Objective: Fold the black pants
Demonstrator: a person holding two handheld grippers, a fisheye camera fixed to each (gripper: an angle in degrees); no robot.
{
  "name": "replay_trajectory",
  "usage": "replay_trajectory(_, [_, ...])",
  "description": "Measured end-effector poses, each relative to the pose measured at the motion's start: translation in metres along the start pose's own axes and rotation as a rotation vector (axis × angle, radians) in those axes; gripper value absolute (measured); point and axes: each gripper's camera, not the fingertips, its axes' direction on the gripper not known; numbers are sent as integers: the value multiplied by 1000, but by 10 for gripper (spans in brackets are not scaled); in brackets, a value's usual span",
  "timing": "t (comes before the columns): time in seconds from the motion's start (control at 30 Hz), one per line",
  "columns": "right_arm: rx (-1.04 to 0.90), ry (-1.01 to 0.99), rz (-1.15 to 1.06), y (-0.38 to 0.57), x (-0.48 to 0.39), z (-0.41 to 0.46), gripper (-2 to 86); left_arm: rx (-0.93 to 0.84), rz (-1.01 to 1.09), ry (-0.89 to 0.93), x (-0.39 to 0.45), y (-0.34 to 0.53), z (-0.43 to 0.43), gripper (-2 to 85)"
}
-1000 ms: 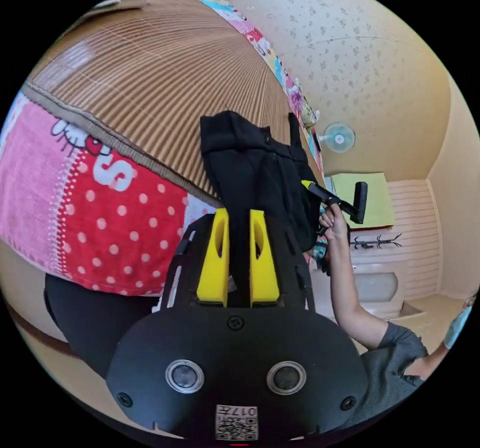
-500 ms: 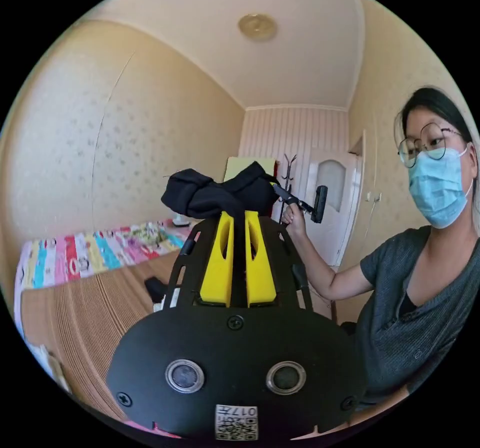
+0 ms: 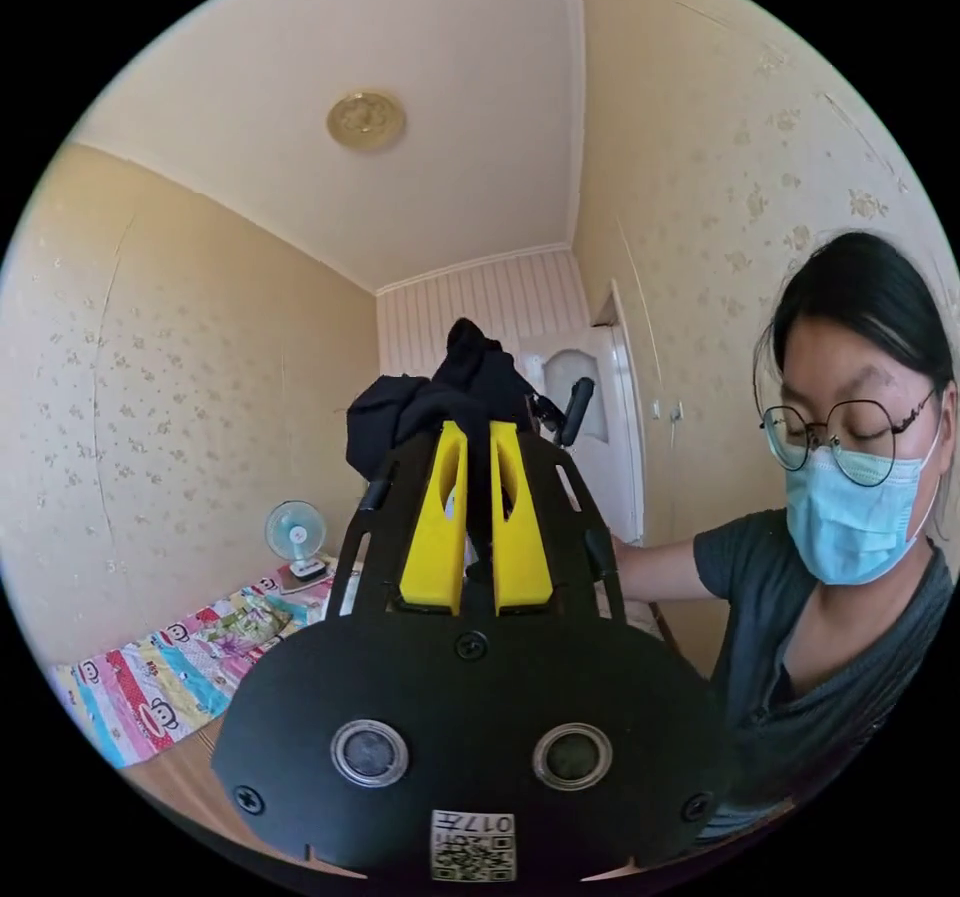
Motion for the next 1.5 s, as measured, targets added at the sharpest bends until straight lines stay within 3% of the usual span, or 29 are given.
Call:
replay_trajectory(0.17, [-231, -318, -92, 17, -94, 243, 25, 134, -74, -233, -47, 13, -79, 40])
replay_trajectory(0.27, [-561, -674, 23, 124, -176, 404, 31, 92, -116, -442, -57, 52, -131, 40])
replay_trajectory(0.33, [-838, -862, 78, 269, -263, 488, 40, 4, -217, -652, -66, 111, -171, 41])
replay_trajectory(0.47, [-1205, -873, 78, 499, -380, 497, 78, -173, -491, -945, -84, 249, -235, 47])
replay_trajectory(0.53, [-1313, -974, 143, 614, -406, 443, 98, -306, -776, -1099, -95, 363, -286, 68])
replay_trajectory(0.63, [-1426, -1098, 293, 723, -386, 343, 104, -294, -1193, -1058, -96, 487, -352, 102])
replay_trajectory(0.67, [-1448, -1102, 324, 739, -376, 321, 105, -273, -1245, -1043, -95, 503, -360, 106])
replay_trajectory(0.73, [-1519, -1056, 475, 784, -321, 232, 104, -242, -1356, -1060, -94, 542, -380, 117])
replay_trajectory(0.87, [-1577, -866, 549, 785, -233, 110, 100, -236, -1368, -1146, -116, 553, -389, 141])
replay_trajectory(1.03, [-1698, -349, 405, 741, -153, -4, 115, -317, -1526, -994, -183, 604, -372, 115])
replay_trajectory(1.2, [-1699, 11, 257, 729, -145, -13, 145, -407, -1502, -855, -204, 620, -357, 1])
replay_trajectory(1.4, [-1509, 207, 548, 738, -107, 27, 148, -179, -1414, -1234, -141, 584, -421, -9])
replay_trajectory(1.5, [-1543, 343, 472, 760, -88, 58, 159, -70, -1374, -1160, -109, 576, -435, -10])
